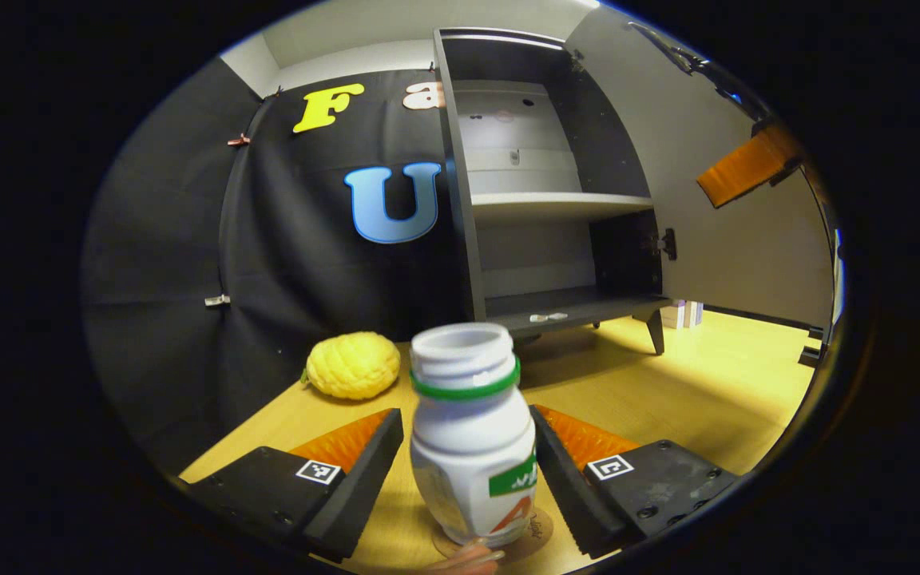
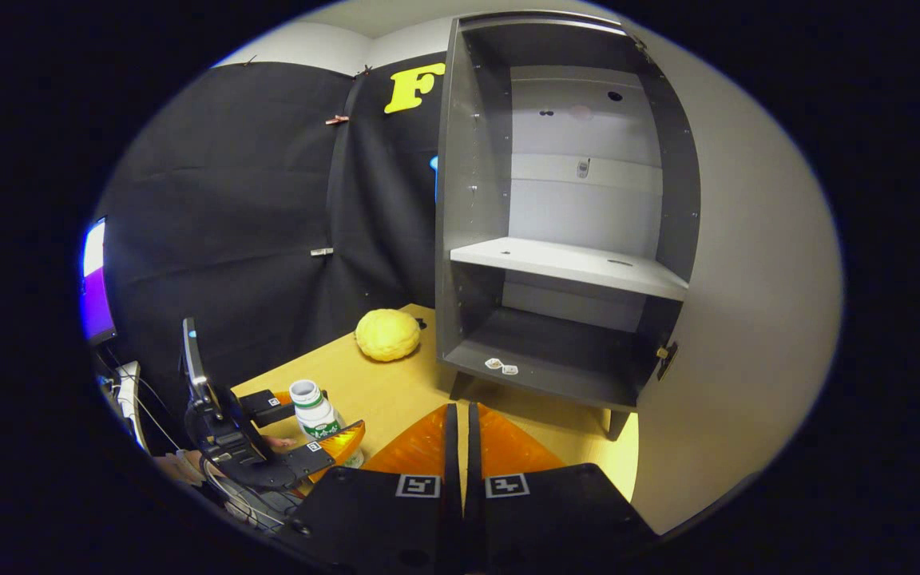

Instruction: Open the cabinet door with the right hand, grasp the bottle in the cabinet with the left hand and place it on the coaster, then close the cabinet door with the right hand.

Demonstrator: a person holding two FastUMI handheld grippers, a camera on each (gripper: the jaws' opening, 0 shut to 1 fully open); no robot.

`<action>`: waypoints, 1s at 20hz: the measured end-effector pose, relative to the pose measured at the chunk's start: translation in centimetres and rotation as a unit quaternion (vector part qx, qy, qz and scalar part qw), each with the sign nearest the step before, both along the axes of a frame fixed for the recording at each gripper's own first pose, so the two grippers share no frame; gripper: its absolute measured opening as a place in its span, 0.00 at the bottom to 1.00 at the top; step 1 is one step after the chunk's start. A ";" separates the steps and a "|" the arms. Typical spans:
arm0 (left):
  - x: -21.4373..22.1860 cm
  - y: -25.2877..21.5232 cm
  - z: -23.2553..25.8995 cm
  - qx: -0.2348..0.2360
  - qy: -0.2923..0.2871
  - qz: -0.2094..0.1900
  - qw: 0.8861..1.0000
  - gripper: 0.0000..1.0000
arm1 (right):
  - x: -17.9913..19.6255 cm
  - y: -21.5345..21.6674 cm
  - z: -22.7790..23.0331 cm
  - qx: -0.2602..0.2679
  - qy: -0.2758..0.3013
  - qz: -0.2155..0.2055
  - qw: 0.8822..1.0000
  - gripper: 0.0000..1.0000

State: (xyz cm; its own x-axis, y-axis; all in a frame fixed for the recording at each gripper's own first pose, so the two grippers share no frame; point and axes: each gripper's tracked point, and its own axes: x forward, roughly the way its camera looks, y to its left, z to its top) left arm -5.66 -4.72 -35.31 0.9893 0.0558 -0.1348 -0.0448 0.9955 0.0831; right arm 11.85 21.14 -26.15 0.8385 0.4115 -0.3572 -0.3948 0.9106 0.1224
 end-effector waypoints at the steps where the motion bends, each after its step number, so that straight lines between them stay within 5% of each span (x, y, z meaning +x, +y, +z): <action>1: 0.1 0.1 1.6 0.004 -0.009 -0.001 1.000 0.96 | 0.1 -0.2 1.0 0.001 -0.005 -0.005 1.000 0.06; 11: 1.1 -2.0 17.6 0.025 -0.042 -0.070 0.996 0.96 | -2.4 -2.5 14.8 -0.003 -0.086 -0.051 0.995 0.06; 15: 0.9 -4.5 22.3 -0.024 -0.042 -0.130 0.990 1.00 | -5.3 -4.8 18.5 0.006 -0.101 -0.104 0.989 0.06; 17: 1.2 -5.3 24.5 -0.043 -0.048 -0.153 0.986 0.92 | -6.9 -7.1 19.3 0.005 -0.097 -0.144 0.985 0.06; 20: 1.7 -5.6 27.1 -0.034 -0.060 -0.176 0.982 0.96 | -10.3 -10.0 20.5 0.006 -0.097 -0.201 0.975 0.07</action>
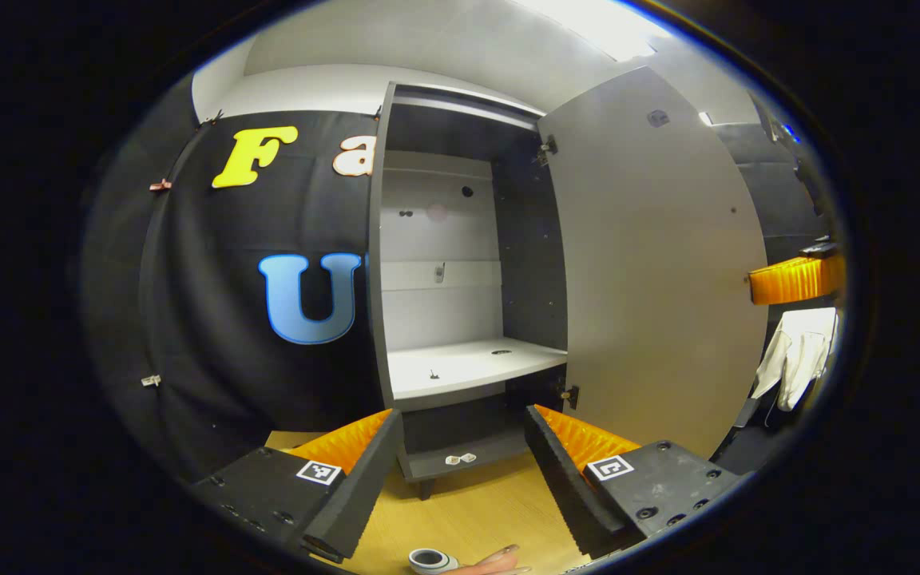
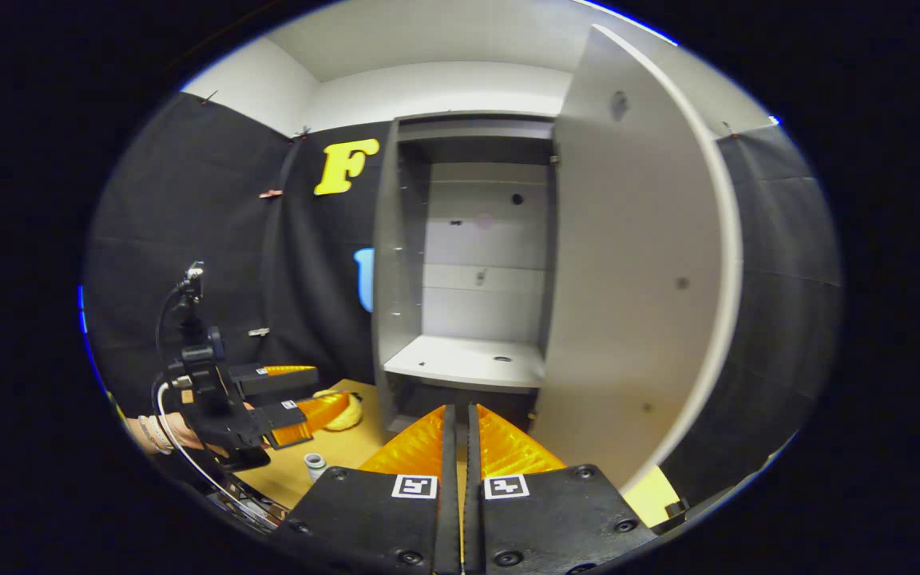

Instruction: Open the cabinet door with the right hand, grasp the bottle in the cabinet with the left hand and place it on the coaster, then close the cabinet door with the right hand.

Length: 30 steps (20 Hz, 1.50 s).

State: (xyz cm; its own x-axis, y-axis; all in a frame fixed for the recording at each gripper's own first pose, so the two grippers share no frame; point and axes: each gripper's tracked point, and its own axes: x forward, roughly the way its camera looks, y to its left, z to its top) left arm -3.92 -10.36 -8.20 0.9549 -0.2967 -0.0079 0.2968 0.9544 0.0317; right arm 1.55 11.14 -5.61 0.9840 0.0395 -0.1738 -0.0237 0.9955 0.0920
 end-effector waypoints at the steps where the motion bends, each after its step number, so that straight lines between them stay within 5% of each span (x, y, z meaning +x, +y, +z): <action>1: 0.3 -0.1 0.4 0.006 -0.004 -0.006 1.000 0.96 | -0.8 -1.1 0.2 0.002 -0.001 -0.018 1.000 0.06; 8: 1.7 -3.8 0.7 -0.025 0.020 -0.040 0.999 1.00 | -5.6 -8.8 0.9 0.005 0.000 -0.123 0.992 0.70; 10: 2.1 -4.6 1.3 -0.025 0.019 -0.034 0.999 0.99 | -5.7 -11.3 1.1 0.008 -0.005 -0.137 0.990 0.70; 14: 3.2 -5.3 2.6 -0.009 0.005 0.004 1.000 0.99 | -4.7 -16.2 0.8 0.016 -0.012 -0.147 0.989 1.00; 20: 3.6 -6.7 3.4 -0.031 0.007 0.060 0.998 0.96 | -1.0 -19.4 0.4 0.041 -0.028 -0.078 0.996 0.99; 21: 3.4 -6.8 3.4 -0.029 0.006 0.071 0.997 0.96 | -0.6 -19.3 0.3 0.042 -0.027 -0.060 0.997 0.91; 22: 3.4 -6.7 3.4 -0.024 0.005 0.082 0.996 0.96 | -0.2 -19.2 0.6 0.043 -0.030 -0.042 0.998 0.98; 28: 2.7 -7.0 3.1 -0.012 0.008 0.113 0.994 0.96 | 1.3 -17.7 0.6 0.064 -0.034 0.027 0.997 0.98; 29: 2.7 -7.0 3.0 -0.011 0.008 0.112 0.994 0.96 | 1.3 -17.1 0.6 0.067 -0.030 0.034 0.997 0.91; 30: 2.8 -7.1 3.0 -0.009 0.010 0.110 0.994 0.99 | 1.1 -17.0 0.7 0.064 -0.034 0.034 0.997 0.97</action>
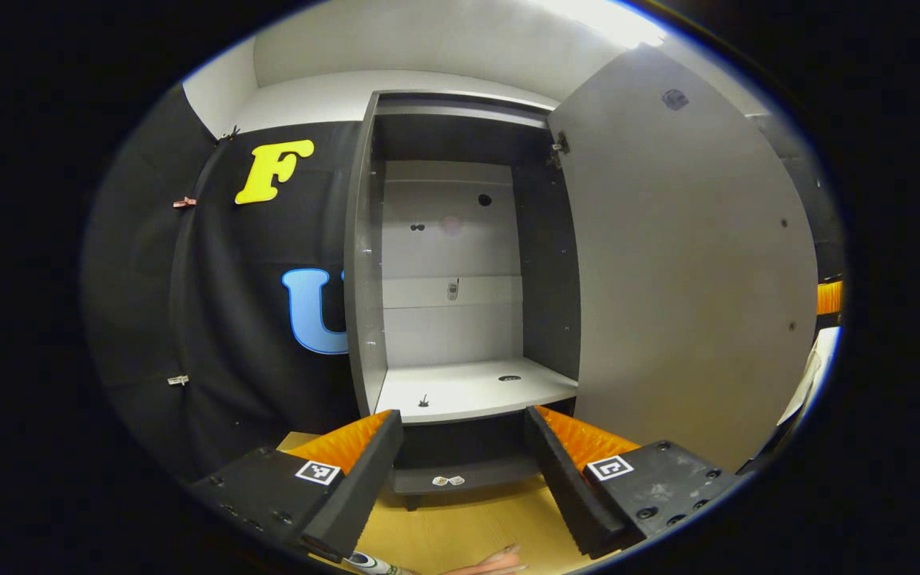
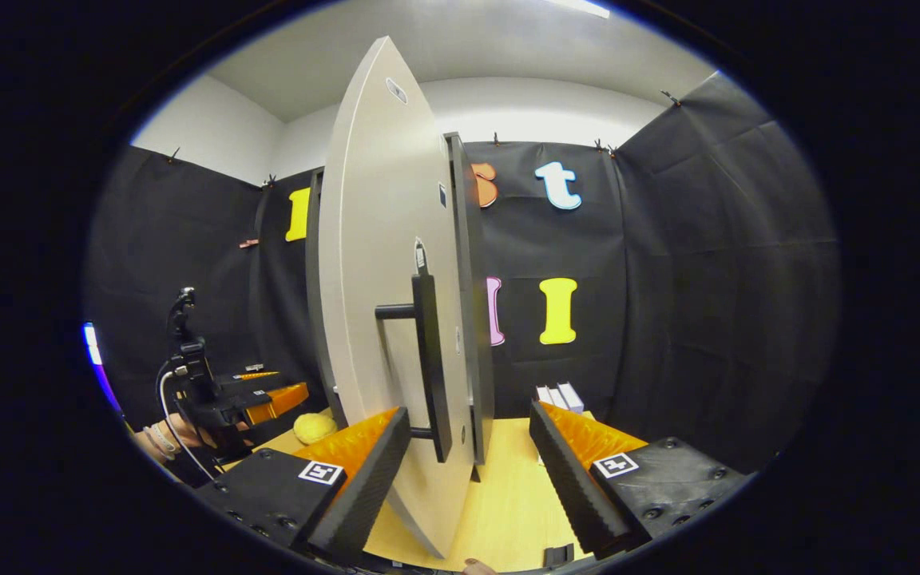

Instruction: Open the cabinet door with the right hand, grasp the bottle in the cabinet with the left hand and place it on the coaster, then close the cabinet door with the right hand.

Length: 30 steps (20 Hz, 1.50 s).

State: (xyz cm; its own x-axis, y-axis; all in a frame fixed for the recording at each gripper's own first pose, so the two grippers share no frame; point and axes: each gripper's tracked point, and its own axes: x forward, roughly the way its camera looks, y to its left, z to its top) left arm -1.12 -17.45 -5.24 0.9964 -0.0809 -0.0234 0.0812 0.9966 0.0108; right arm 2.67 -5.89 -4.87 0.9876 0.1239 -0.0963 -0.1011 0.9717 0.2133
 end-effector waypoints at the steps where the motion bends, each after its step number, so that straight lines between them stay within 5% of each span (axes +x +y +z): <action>1: 0.1 0.0 -0.1 0.003 0.001 -0.003 1.000 0.99 | -0.2 0.2 0.1 -0.007 0.001 0.000 1.000 1.00; 3: 0.6 0.1 -0.2 0.009 0.003 -0.012 1.000 0.96 | -0.1 0.9 0.3 -0.013 0.000 0.001 1.000 0.87; 4: 1.0 0.2 -0.1 0.010 0.004 -0.018 1.000 0.96 | -0.2 1.6 0.5 -0.012 0.001 0.003 1.000 0.96; 12: 2.7 4.3 -0.3 0.008 0.003 -0.056 0.998 0.96 | 1.0 9.7 0.3 -0.011 0.008 0.013 1.000 0.96; 24: 3.7 15.4 -0.7 0.021 -0.001 -0.048 0.999 0.96 | 7.2 21.1 1.3 0.002 -0.014 0.037 0.999 0.97; 30: 2.7 17.5 -0.6 0.017 -0.003 -0.034 0.999 0.96 | 7.3 22.2 1.1 -0.011 -0.013 0.055 0.998 0.95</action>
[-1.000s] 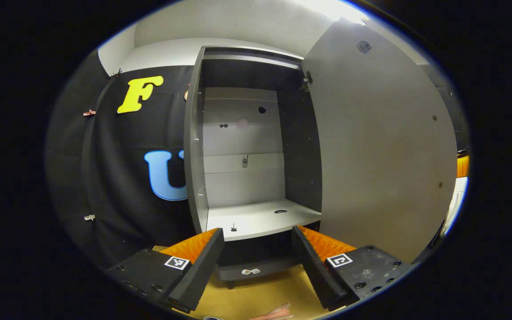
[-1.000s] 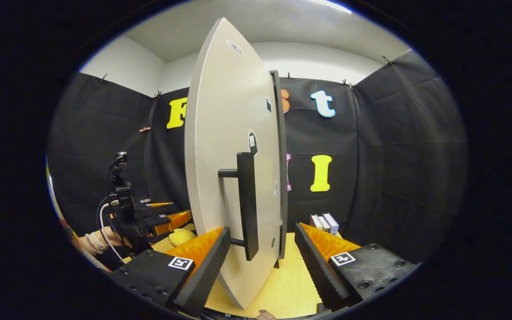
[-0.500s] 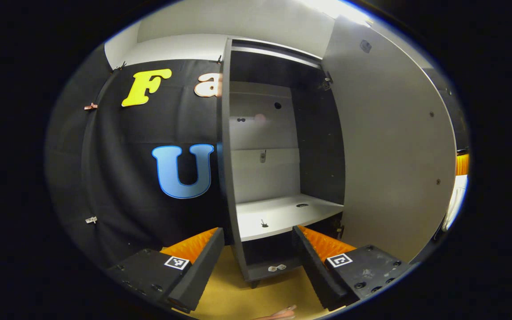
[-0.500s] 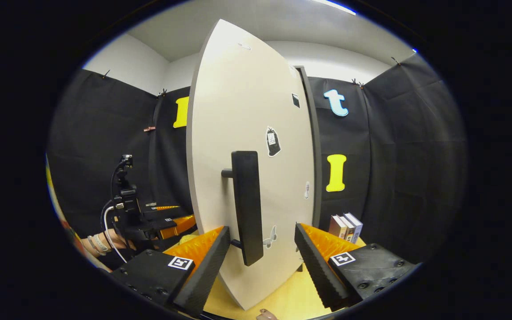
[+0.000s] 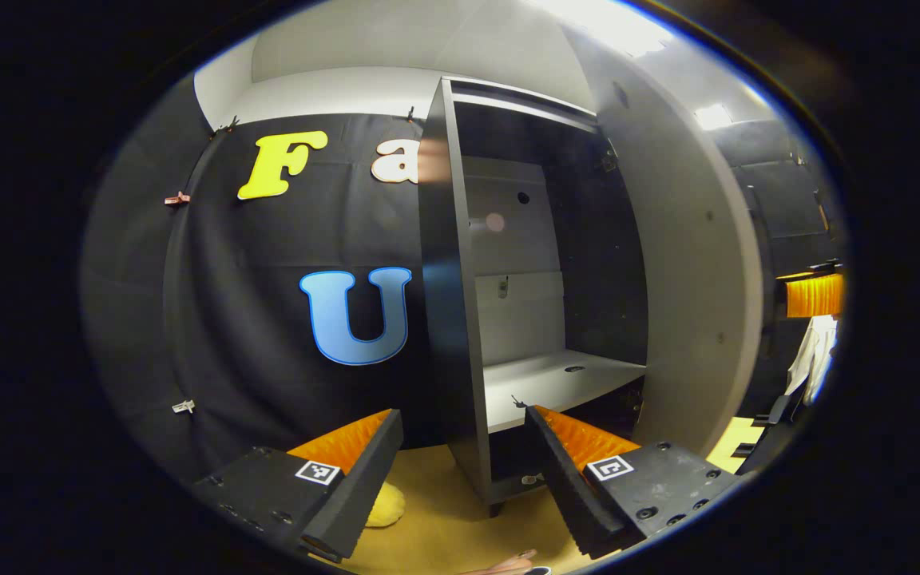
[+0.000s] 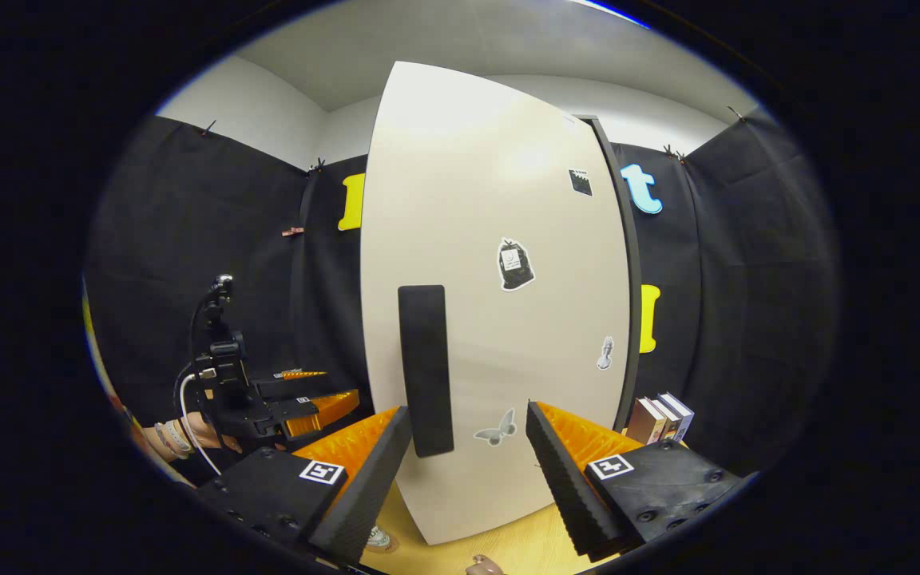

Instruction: Open the cabinet door with the right hand, grasp the bottle in the cabinet with the left hand and place it on the coaster, then close the cabinet door with the right hand.

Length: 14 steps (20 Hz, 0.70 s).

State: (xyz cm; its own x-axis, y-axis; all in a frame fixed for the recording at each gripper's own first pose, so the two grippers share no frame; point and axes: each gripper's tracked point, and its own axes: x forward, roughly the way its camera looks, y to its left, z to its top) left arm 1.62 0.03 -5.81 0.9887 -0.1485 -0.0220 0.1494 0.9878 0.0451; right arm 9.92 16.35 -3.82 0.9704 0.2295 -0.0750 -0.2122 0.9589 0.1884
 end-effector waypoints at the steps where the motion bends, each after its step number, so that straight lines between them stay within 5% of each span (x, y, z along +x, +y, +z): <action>1: -0.2 0.1 -0.1 -0.001 0.001 0.003 1.000 0.96 | -0.1 -0.2 -0.2 -0.002 0.002 0.000 1.000 0.95; 14: -3.0 -1.9 0.8 -0.024 -0.002 0.045 0.999 0.96 | 1.9 -7.0 0.5 -0.004 0.005 -0.049 0.999 0.96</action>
State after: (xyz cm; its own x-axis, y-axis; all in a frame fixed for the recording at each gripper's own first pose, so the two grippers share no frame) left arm -1.37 -1.89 -5.03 0.9981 -0.0599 -0.0125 0.0599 0.9982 -0.0028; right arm 11.85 9.30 -3.37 0.9873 0.1331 -0.0862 -0.1157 0.9765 0.1820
